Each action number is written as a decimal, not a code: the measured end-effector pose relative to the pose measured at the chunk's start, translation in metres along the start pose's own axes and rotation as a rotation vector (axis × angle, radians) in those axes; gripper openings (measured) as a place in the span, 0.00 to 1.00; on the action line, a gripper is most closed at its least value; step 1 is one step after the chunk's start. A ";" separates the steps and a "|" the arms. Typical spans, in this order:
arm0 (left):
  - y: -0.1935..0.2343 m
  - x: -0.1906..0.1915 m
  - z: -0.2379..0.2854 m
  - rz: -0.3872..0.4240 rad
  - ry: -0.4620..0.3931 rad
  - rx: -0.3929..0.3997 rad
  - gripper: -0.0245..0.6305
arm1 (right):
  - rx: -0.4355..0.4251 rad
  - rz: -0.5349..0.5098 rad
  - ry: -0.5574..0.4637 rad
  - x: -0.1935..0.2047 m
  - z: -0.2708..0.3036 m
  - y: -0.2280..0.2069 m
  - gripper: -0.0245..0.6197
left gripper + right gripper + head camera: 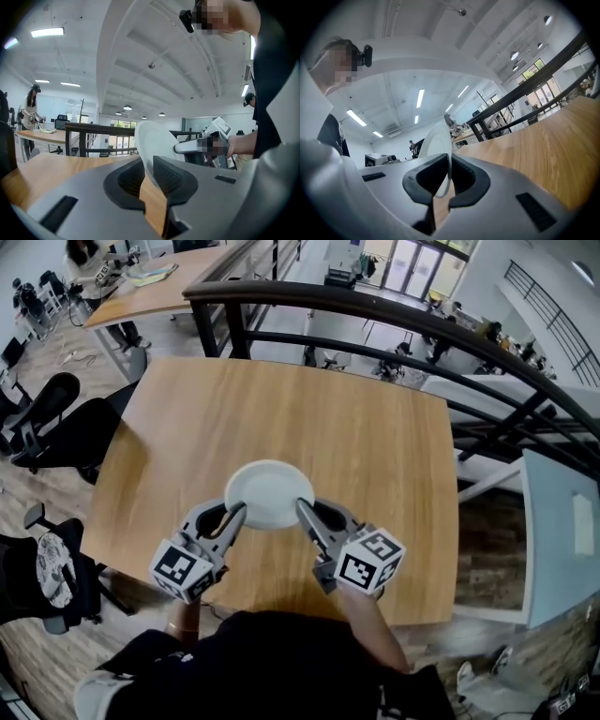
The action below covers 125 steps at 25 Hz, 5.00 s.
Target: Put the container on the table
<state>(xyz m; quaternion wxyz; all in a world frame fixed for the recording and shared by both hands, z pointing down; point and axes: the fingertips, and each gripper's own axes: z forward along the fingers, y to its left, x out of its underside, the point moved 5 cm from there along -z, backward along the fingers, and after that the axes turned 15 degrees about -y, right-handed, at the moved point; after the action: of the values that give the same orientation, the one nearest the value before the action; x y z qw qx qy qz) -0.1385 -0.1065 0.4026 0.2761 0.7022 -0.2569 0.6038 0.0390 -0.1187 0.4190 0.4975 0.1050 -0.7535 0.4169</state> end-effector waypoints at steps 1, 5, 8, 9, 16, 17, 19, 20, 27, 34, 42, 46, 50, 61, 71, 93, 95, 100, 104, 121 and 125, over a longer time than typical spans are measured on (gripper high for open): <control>0.002 0.002 0.001 -0.005 -0.001 0.006 0.13 | 0.007 0.000 0.002 0.001 0.002 -0.002 0.07; 0.009 0.013 0.002 -0.016 0.017 0.019 0.13 | 0.033 0.001 0.021 0.007 0.006 -0.008 0.07; 0.017 0.021 0.003 -0.029 0.010 0.017 0.13 | 0.052 -0.009 0.043 0.012 0.013 -0.013 0.07; 0.020 0.024 0.004 -0.035 0.012 0.016 0.13 | 0.055 -0.010 0.050 0.014 0.015 -0.016 0.07; 0.036 0.051 0.013 -0.064 0.056 0.019 0.13 | 0.107 0.014 0.109 0.032 0.026 -0.038 0.07; 0.038 0.056 0.014 -0.070 0.059 0.021 0.13 | 0.115 0.012 0.115 0.034 0.026 -0.041 0.07; 0.039 0.065 0.015 -0.084 0.071 0.027 0.13 | 0.133 0.011 0.130 0.039 0.025 -0.046 0.07; 0.040 0.068 0.016 -0.090 0.079 0.031 0.13 | 0.143 0.014 0.137 0.041 0.025 -0.049 0.07; 0.048 0.090 0.022 -0.116 0.131 0.036 0.13 | 0.186 0.035 0.172 0.058 0.028 -0.066 0.07; 0.052 0.111 0.023 -0.131 0.191 0.045 0.13 | 0.229 0.053 0.204 0.075 0.028 -0.079 0.07; 0.050 0.135 0.030 -0.150 0.247 0.047 0.13 | 0.298 0.071 0.233 0.093 0.023 -0.098 0.07; 0.048 0.142 0.030 -0.152 0.260 0.050 0.13 | 0.314 0.068 0.249 0.099 0.020 -0.103 0.08; 0.054 0.150 0.028 -0.163 0.277 0.035 0.13 | 0.318 0.064 0.273 0.107 0.024 -0.108 0.08; 0.054 0.167 0.026 -0.173 0.327 0.028 0.14 | 0.338 0.054 0.323 0.122 0.024 -0.117 0.08; 0.051 0.177 0.025 -0.168 0.373 0.040 0.15 | 0.350 -0.026 0.390 0.129 0.023 -0.123 0.11; 0.050 0.183 0.029 -0.001 0.444 0.002 0.22 | 0.388 -0.053 0.412 0.133 0.024 -0.132 0.16; 0.052 0.184 0.030 0.021 0.453 -0.016 0.25 | 0.389 -0.059 0.415 0.133 0.025 -0.133 0.16; 0.051 0.188 0.031 0.025 0.477 -0.028 0.34 | 0.391 -0.072 0.426 0.131 0.025 -0.133 0.16; 0.052 0.190 0.032 0.032 0.487 -0.027 0.34 | 0.389 -0.087 0.439 0.132 0.026 -0.134 0.17; 0.049 0.198 0.032 0.110 0.511 -0.022 0.42 | 0.395 -0.129 0.471 0.134 0.024 -0.136 0.25; 0.048 0.198 0.032 0.127 0.515 -0.018 0.43 | 0.400 -0.128 0.465 0.134 0.024 -0.135 0.26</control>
<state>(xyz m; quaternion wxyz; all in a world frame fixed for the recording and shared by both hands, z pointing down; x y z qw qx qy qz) -0.1218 -0.1681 0.5989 0.3001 0.5056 -0.2271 0.7764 0.0357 -0.1871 0.5980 0.6513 0.1496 -0.5143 0.5376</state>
